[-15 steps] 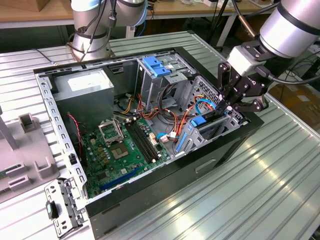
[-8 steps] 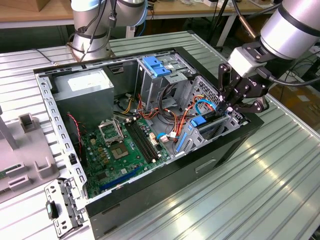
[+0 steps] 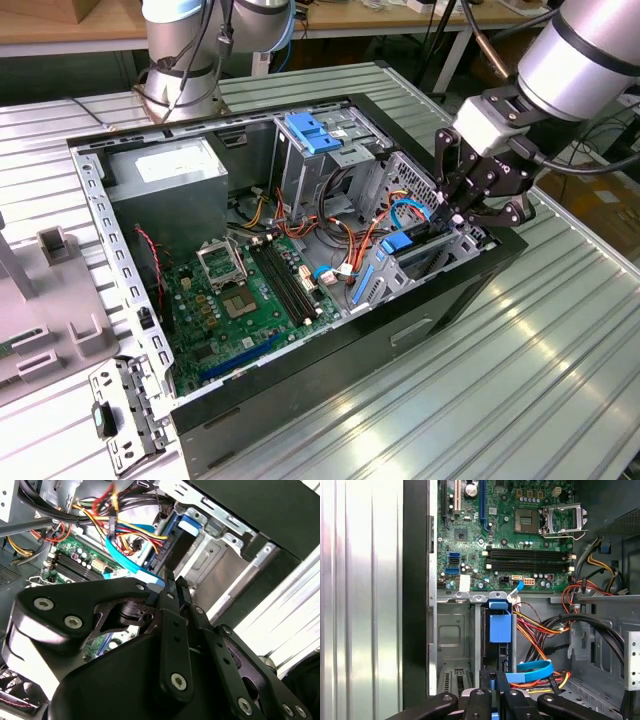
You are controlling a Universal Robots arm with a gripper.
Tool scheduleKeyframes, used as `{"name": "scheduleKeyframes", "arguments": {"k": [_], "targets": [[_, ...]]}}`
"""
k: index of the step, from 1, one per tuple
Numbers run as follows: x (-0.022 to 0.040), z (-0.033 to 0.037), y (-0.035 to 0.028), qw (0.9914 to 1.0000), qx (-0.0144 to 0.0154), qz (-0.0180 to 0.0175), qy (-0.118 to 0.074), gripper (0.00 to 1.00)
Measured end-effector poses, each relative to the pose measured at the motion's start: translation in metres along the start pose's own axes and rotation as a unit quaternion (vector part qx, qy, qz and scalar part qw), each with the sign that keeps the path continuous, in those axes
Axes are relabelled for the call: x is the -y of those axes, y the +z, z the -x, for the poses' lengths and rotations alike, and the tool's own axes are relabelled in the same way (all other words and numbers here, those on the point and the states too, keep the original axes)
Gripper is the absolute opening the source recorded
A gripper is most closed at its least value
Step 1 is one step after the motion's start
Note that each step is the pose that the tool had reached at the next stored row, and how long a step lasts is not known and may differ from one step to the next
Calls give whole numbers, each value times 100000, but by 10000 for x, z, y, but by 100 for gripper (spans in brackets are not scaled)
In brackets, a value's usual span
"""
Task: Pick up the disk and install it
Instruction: 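Insert the second disk wire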
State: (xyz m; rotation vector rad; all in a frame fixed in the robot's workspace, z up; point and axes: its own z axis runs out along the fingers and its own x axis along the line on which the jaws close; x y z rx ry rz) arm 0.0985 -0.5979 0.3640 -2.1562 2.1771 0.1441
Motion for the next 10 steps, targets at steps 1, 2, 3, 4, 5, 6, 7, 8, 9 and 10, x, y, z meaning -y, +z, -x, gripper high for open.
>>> {"name": "scheduleKeyframes", "arguments": {"k": [1, 2, 3, 4, 5, 6, 7, 8, 9, 10], "targets": [[0, 19, 11, 100000, 5, 0, 1, 16], [-1, 37, 22, 100000, 11, 0, 3, 16], [0, 54, 38, 100000, 14, 0, 0, 16], [0, 66, 58, 100000, 14, -2, 3, 16], [0, 73, 72, 100000, 23, -1, 3, 16], [0, 80, 89, 100000, 31, 0, 1, 16], [0, 83, 102, 100000, 39, -2, 2, 16], [0, 84, 111, 100000, 39, -2, 3, 16], [0, 84, 112, 100000, 26, 0, 5, 16], [0, 84, 112, 100000, 21, 0, 3, 16]]}}
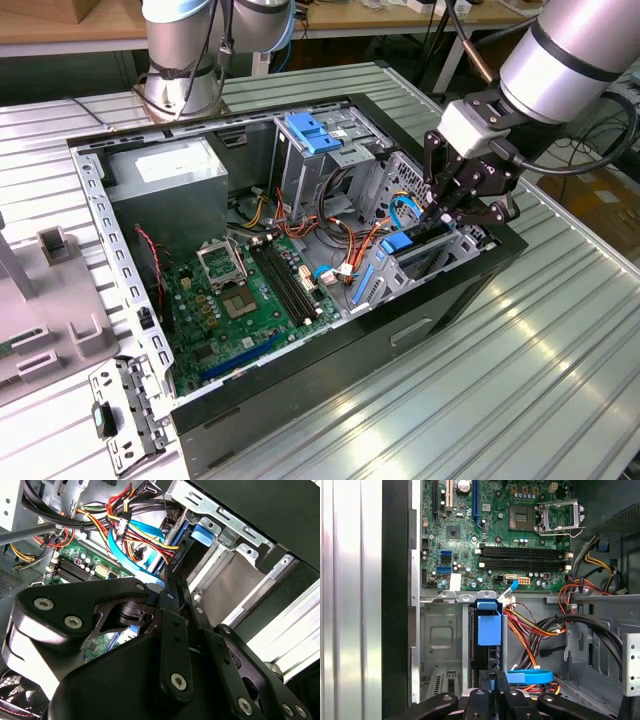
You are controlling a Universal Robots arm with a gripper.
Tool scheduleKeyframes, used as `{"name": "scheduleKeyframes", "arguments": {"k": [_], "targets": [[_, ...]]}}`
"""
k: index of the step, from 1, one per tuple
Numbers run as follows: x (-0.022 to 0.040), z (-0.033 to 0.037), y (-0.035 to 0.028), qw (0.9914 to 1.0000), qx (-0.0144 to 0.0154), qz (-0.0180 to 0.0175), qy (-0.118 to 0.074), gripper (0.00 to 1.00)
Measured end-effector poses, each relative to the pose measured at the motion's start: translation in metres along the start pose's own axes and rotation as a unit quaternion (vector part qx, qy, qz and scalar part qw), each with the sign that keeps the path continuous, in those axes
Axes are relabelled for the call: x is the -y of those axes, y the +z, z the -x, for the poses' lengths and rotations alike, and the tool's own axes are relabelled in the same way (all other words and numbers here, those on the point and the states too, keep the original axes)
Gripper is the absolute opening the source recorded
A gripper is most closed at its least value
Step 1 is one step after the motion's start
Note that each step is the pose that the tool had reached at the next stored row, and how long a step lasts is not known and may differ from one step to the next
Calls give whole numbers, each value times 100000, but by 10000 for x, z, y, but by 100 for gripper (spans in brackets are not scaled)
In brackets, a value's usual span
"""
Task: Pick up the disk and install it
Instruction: 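Insert the second disk wire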
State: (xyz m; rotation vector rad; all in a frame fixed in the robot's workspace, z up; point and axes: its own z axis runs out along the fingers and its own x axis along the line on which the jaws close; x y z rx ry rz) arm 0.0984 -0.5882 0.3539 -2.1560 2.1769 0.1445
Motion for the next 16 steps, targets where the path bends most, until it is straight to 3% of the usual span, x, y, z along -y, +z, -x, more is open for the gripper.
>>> {"name": "scheduleKeyframes", "arguments": {"k": [13, 14, 16], "targets": [[0, -12, 21, 100000, 52, -3, 5, 16], [1, -13, 21, 100000, 84, 0, 2, 16], [2, -11, 23, 99999, 426, 3, -9, 16]]}}
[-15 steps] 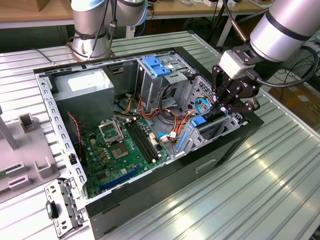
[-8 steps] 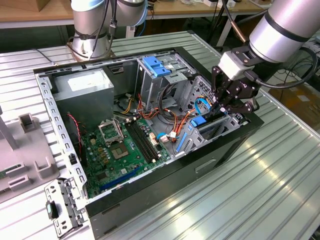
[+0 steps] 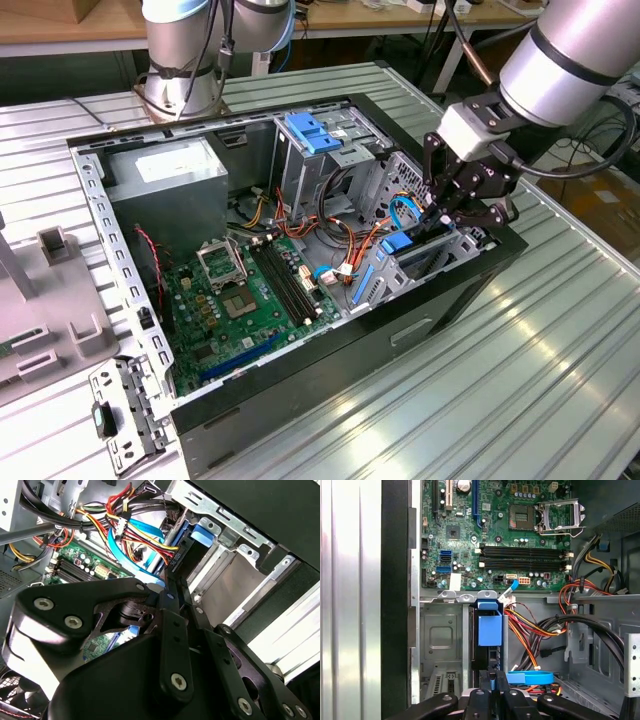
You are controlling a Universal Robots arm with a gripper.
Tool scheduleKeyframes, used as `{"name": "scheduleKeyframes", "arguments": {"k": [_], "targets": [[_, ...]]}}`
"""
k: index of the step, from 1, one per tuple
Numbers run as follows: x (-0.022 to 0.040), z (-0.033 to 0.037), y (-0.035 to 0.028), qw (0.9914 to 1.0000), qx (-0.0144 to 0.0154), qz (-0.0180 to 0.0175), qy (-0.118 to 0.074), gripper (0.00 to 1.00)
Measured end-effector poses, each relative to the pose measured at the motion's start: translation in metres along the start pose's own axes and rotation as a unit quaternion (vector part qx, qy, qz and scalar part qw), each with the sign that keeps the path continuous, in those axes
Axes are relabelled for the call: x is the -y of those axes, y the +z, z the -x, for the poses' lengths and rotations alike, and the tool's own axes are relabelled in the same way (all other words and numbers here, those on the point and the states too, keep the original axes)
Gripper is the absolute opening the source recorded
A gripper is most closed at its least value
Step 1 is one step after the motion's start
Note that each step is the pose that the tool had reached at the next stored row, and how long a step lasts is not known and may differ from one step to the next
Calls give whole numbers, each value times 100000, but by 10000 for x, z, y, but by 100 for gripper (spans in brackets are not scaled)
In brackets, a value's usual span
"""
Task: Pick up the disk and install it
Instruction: 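Insert the second disk wire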
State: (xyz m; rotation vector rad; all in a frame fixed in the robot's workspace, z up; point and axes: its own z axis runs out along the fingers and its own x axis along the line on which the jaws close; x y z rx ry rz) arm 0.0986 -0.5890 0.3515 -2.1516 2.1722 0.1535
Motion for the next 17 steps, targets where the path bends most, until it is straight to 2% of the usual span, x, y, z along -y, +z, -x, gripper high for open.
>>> {"name": "scheduleKeyframes", "arguments": {"k": [2, 4, 14, 17], "targets": [[4, 1, 9, 100000, 264, 3, 1, 16], [10, 2, 26, 99999, 318, 4, 5, 16], [22, 22, 54, 99998, 369, 65, -454, 16], [24, 18, 85, 99998, 400, 70, -502, 16]]}}
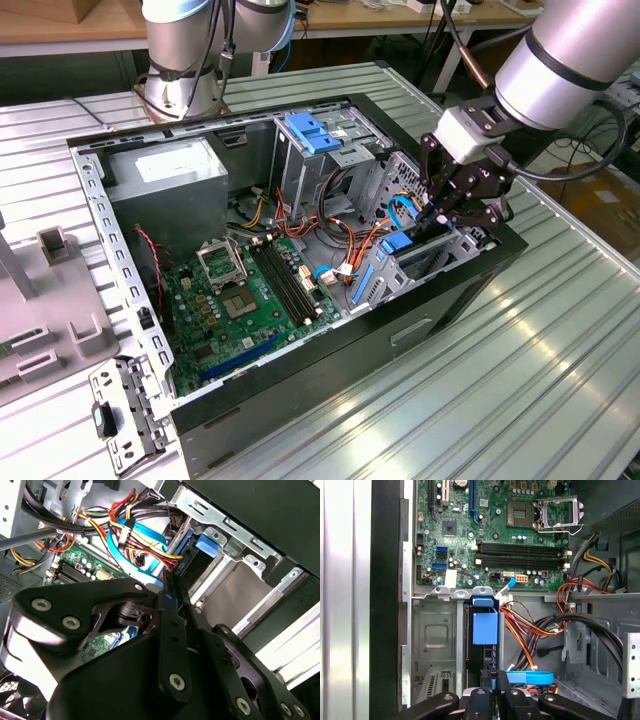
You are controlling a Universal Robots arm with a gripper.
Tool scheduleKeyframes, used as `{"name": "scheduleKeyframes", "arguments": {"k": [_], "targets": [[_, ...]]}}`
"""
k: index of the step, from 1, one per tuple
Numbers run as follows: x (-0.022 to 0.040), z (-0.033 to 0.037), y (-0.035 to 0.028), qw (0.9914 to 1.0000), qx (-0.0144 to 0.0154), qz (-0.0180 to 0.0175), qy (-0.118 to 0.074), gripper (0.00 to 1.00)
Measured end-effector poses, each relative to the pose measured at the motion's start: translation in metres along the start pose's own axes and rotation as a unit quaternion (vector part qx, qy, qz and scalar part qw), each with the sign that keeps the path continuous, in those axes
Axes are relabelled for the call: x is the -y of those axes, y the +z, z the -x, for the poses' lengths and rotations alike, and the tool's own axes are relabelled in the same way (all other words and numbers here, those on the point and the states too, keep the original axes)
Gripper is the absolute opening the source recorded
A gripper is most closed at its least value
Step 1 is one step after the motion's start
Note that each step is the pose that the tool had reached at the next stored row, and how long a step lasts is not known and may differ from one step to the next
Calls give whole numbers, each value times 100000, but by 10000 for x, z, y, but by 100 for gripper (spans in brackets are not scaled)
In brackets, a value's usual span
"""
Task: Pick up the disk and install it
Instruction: 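Insert the second disk wire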
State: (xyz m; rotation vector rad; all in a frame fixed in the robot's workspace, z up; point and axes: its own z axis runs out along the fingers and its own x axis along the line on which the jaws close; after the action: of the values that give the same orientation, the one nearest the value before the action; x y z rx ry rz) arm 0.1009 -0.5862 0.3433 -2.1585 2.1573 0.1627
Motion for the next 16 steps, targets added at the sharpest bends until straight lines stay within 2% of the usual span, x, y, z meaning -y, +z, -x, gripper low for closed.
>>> {"name": "scheduleKeyframes", "arguments": {"k": [8, 9, 10, 11, 14, 16], "targets": [[0, -2, 12, 100000, 39, 4, -16, 17], [0, -2, 12, 100000, 37, 3, -17, 23], [0, -2, 13, 100000, 40, 2, -14, 23], [0, -2, 12, 100000, 33, 2, -16, 30], [0, -2, 10, 100000, 22, 3, -15, 30], [0, 3, -22, 100000, 20, 1, -15, 30]]}}
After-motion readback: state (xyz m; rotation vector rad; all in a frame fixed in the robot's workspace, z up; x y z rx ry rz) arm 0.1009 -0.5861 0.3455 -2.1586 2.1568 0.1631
